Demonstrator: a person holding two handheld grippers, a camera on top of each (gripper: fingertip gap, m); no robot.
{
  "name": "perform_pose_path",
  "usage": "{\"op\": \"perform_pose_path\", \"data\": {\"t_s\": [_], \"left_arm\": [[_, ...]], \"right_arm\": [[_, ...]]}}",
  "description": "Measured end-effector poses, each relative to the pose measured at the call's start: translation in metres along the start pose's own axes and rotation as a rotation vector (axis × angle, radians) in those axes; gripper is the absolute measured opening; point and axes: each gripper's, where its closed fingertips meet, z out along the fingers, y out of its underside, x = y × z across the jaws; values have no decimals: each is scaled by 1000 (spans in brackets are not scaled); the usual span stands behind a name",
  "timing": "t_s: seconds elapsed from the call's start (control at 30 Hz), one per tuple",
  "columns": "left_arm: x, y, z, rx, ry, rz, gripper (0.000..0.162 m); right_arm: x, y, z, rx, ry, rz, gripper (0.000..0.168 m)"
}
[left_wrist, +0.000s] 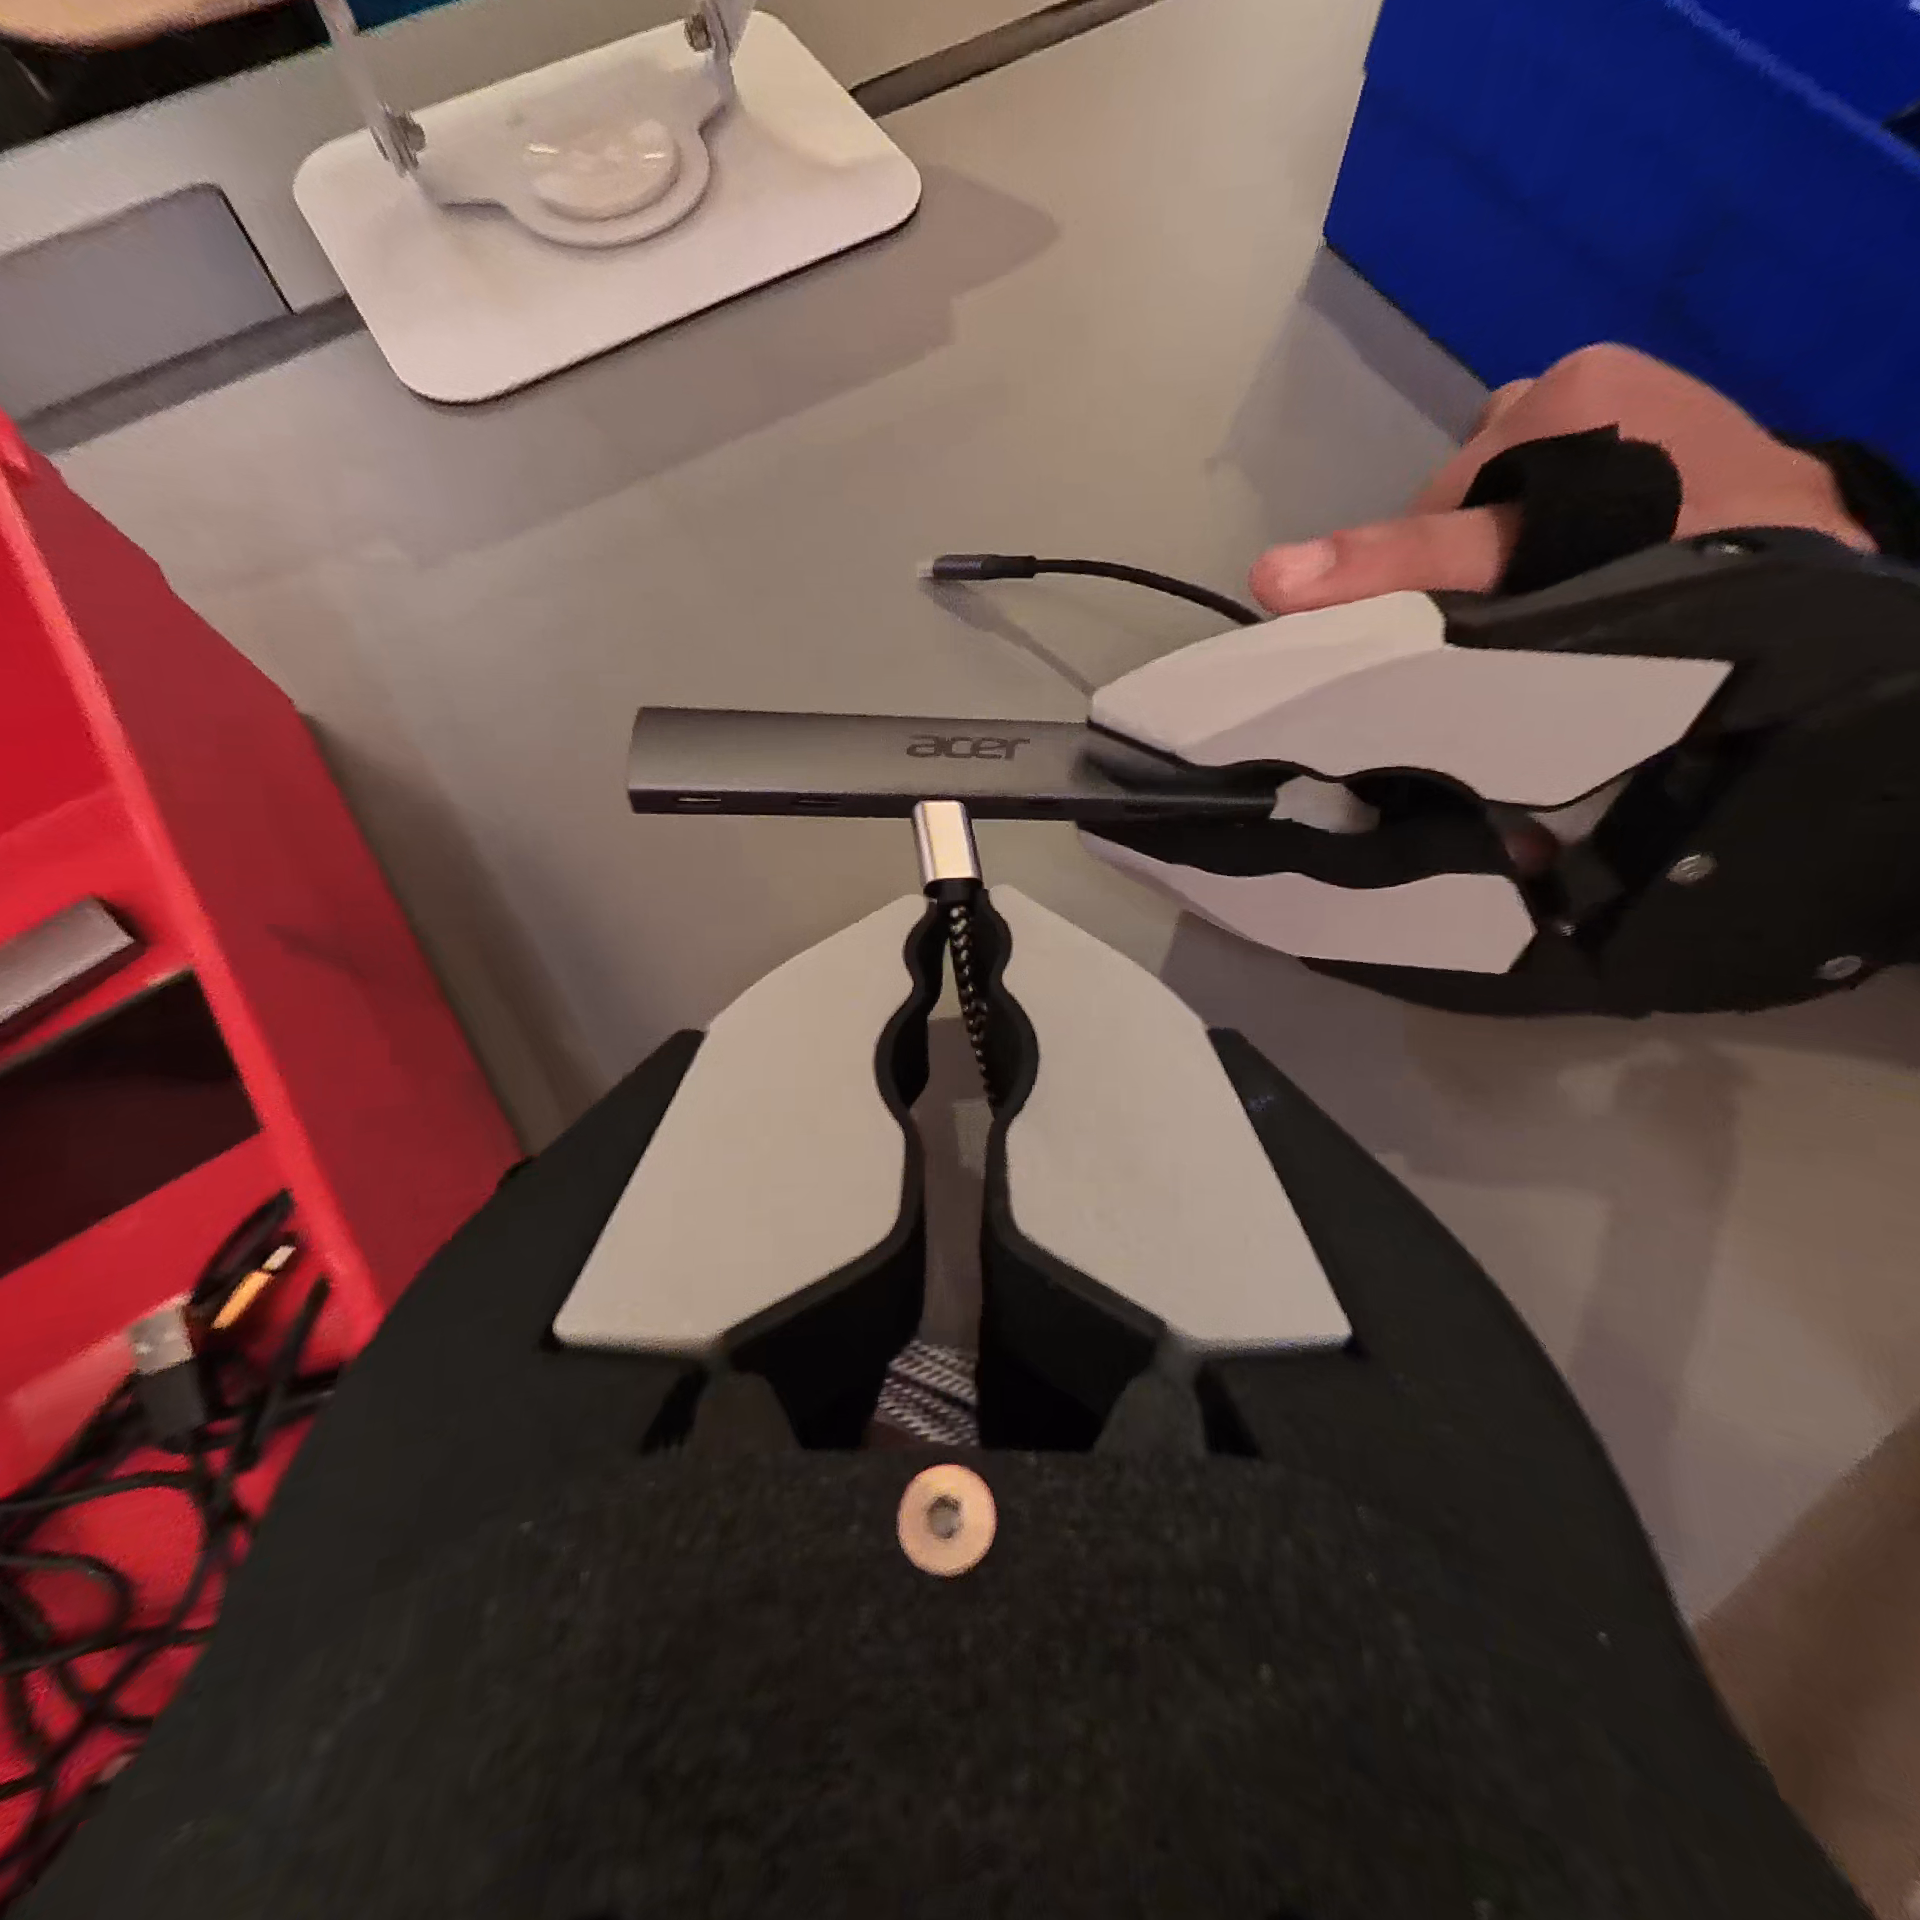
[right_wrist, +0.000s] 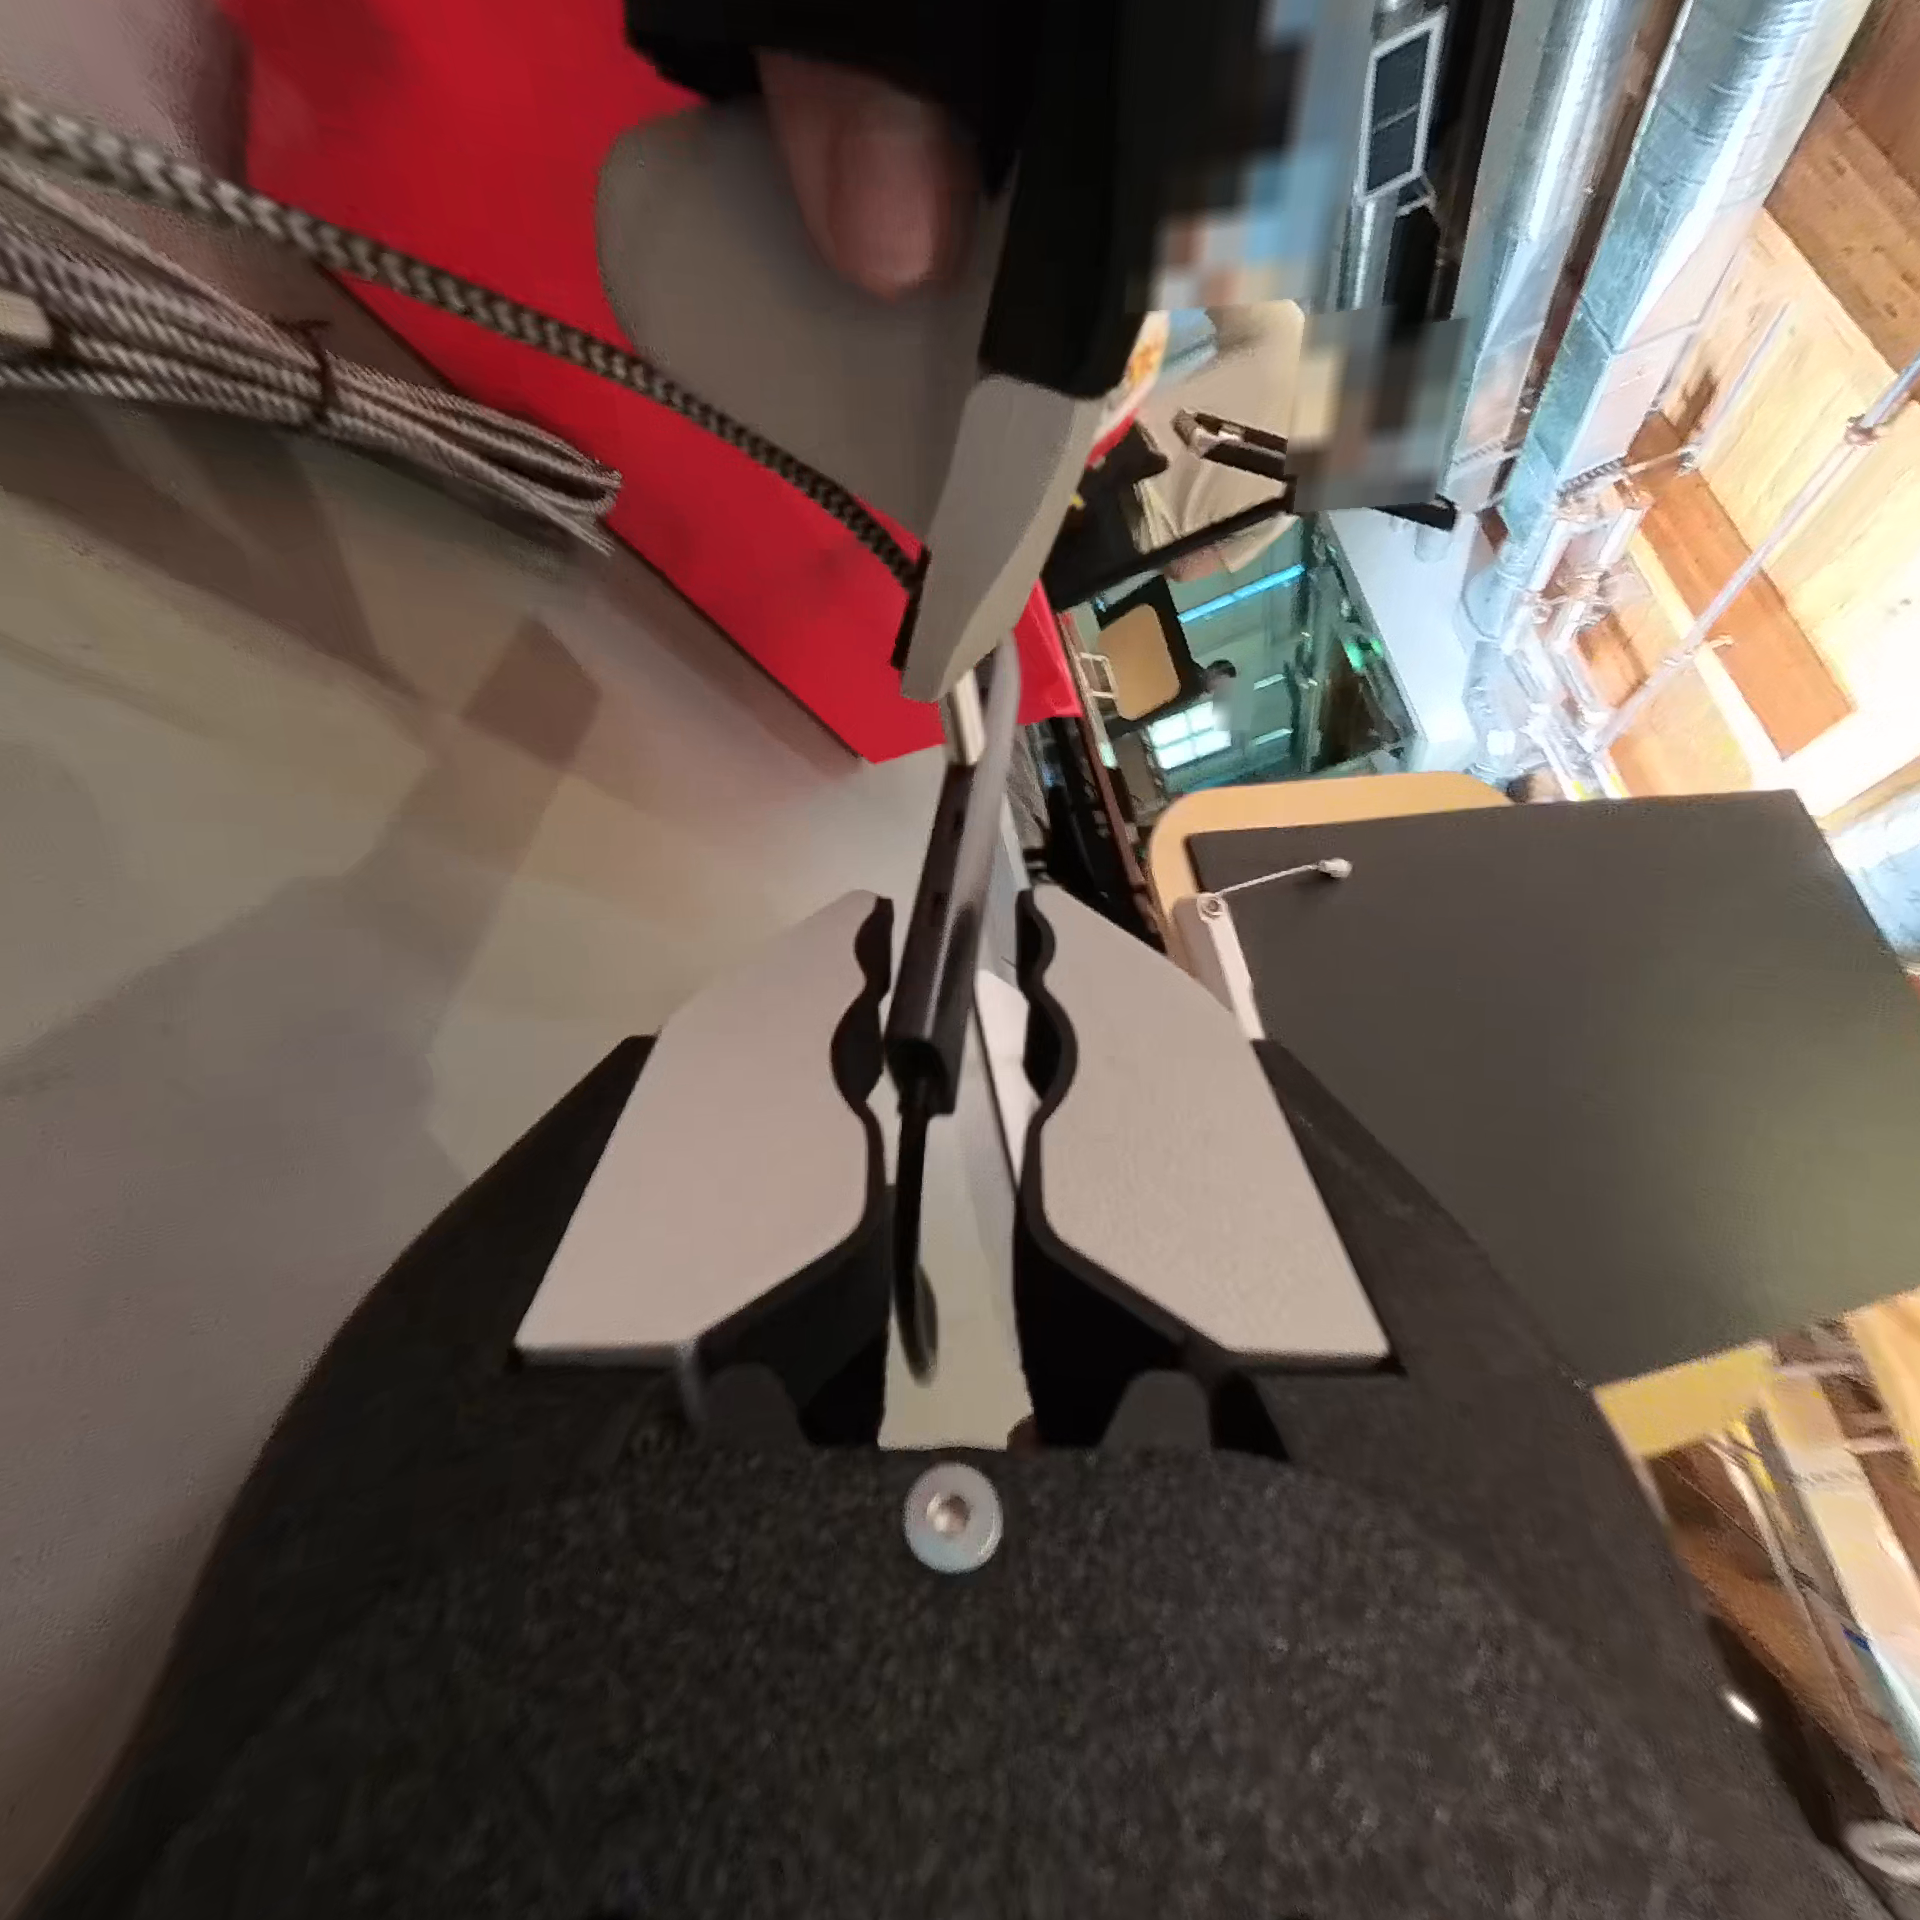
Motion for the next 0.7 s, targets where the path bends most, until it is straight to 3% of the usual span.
{"op": "perform_pose_path", "data": {"t_s": [0.13, 0.23, 0.3, 0.7], "left_arm": [[18, 2, 3, -12, 60, -45, 4], [24, 1, 4, -13, 43, -21, 4], [25, 0, 5, -5, 36, -11, 5], [32, -5, 1, 40, 9, 74, 4]], "right_arm": [[1, 9, 8, -92, 40, -59, 23], [2, 17, 10, -151, 66, -93, 9], [3, 19, 8, -171, 50, -86, 9], [7, 15, 2, -105, 81, -70, 8]]}}
